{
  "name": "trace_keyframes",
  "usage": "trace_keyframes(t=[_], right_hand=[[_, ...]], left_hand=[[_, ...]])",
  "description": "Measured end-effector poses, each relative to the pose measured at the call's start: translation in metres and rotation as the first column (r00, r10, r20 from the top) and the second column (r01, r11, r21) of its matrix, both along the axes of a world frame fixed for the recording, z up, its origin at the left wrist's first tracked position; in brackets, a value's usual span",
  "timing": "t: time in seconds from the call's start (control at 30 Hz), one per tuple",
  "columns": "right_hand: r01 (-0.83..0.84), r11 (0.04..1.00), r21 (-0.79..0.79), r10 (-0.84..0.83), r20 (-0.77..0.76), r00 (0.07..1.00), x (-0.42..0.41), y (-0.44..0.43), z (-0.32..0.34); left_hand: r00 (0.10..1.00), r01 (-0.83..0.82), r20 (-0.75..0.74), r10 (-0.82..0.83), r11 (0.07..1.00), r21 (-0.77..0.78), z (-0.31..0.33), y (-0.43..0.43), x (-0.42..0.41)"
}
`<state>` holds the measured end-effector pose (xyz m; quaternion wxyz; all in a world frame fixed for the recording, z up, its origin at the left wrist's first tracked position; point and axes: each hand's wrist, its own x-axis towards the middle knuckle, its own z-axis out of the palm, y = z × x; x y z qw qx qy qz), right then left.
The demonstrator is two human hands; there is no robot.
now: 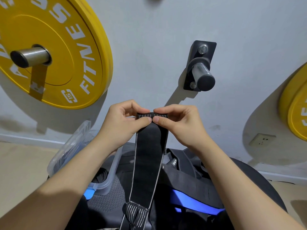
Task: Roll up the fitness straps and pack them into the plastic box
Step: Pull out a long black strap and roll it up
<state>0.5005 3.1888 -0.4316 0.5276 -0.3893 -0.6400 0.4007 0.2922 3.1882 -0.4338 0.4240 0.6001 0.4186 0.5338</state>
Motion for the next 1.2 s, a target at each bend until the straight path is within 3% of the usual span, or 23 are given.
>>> trace_keyframes(t=[0.43,0.63,0.87,1.0,1.2], right_hand=[[0.009,0.999,-0.032,-0.006,0.091,0.996,-0.0045,0.0012,-0.0017],[0.085,0.996,0.040,-0.086,0.047,0.995,-0.0056,-0.0002,0.0019],[-0.046,0.997,-0.055,0.045,-0.019,0.999,-0.0045,-0.0056,0.0061],[0.052,0.999,0.010,-0.052,0.053,0.997,-0.0020,-0.0021,0.0027],[0.012,1.000,-0.025,-0.011,0.045,0.999,-0.0043,-0.0063,0.0011]], left_hand=[[0.990,0.077,0.119,-0.071,0.996,-0.048,0.0002,0.0017,-0.0089],[0.993,0.104,-0.048,-0.107,0.993,-0.061,-0.0024,-0.0005,-0.0050],[0.988,0.150,0.040,-0.149,0.989,-0.009,-0.0032,0.0015,-0.0084],[0.987,0.159,0.001,-0.159,0.987,-0.019,-0.0022,0.0012,-0.0073],[0.988,0.156,-0.014,-0.157,0.986,-0.060,-0.0041,0.0025,-0.0092]])
